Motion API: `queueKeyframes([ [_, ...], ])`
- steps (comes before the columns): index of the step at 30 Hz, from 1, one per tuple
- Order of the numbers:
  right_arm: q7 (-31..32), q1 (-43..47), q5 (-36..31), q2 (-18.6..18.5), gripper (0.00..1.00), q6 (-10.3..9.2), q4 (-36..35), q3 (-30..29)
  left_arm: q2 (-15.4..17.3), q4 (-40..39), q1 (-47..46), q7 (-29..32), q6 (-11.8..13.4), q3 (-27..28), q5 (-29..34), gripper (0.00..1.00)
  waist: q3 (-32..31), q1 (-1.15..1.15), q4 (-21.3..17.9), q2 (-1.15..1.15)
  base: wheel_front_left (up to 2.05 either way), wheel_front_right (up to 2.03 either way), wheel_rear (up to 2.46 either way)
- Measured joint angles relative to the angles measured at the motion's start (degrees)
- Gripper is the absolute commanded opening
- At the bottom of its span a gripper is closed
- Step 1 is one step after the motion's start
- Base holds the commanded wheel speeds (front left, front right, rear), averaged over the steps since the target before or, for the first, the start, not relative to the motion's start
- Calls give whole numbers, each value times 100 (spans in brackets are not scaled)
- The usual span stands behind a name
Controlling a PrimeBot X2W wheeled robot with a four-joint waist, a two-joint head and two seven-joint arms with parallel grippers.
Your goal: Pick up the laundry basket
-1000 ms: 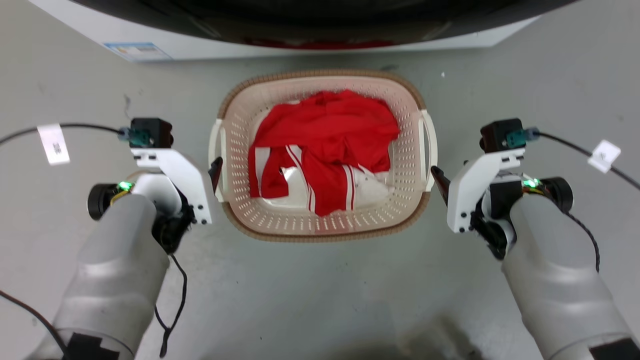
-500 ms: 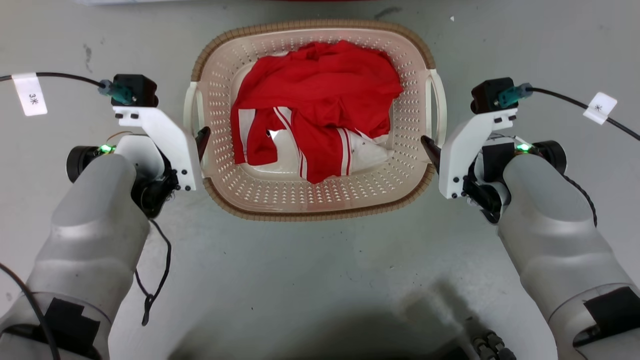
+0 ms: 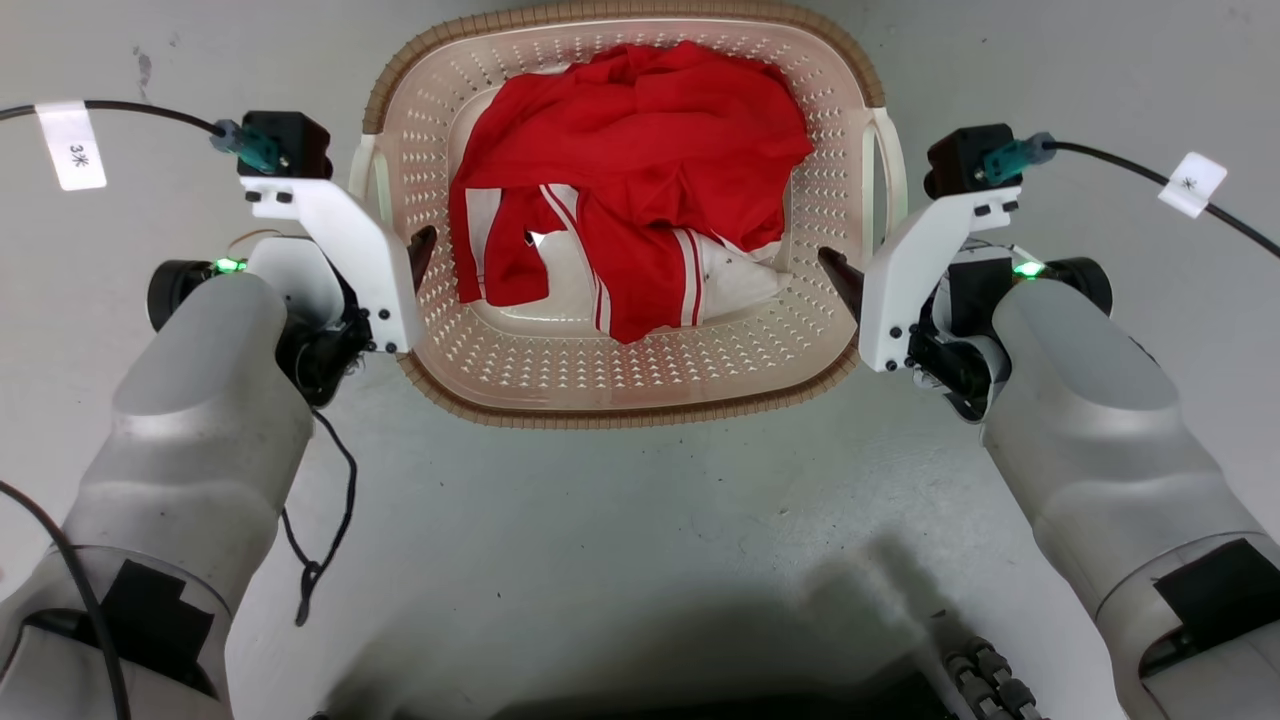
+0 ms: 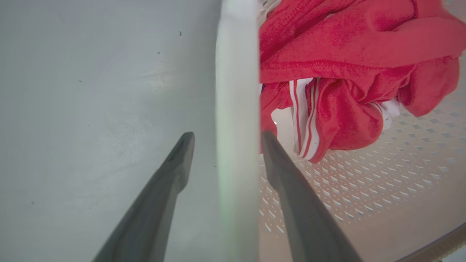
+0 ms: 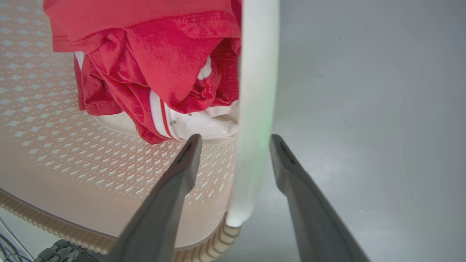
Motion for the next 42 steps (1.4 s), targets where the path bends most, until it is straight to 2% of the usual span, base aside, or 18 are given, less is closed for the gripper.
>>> queueKeyframes([
  [1, 0, -30, 56, 0, 15, 0, 10, 68, -7, 23, -3, 1, 0, -24, -57, 0, 10, 0, 0, 0, 0, 0, 0],
  [2, 5, -52, 127, 0, 0, 0, 21, 127, -14, 33, -4, 7, 0, -85, -79, 0, 16, 0, 2, 0, 0, 0, 0],
  [15, 65, -71, 829, -13, 0, -11, 221, 781, -22, 178, -79, 154, 1, -543, -526, 0, -101, 0, 16, 0, 0, 0, 0],
  [25, 1122, 80, 1385, -35, 0, -18, 275, 1299, -58, 281, 220, 929, 10, -795, -1096, 0, -792, 0, 67, 0, 0, 0, 0],
  [37, 2518, 334, 1956, -36, 0, -18, 458, 1586, -105, 386, 561, 1953, 15, -1046, -1627, 0, -2140, -1, 63, 0, 0, 0, 0],
  [42, 2884, 454, 2102, -38, 0, -18, 517, 1663, -160, 463, 683, 2250, 16, -1111, -1763, 0, -2755, -1, 33, 0, 0, 0, 0],
])
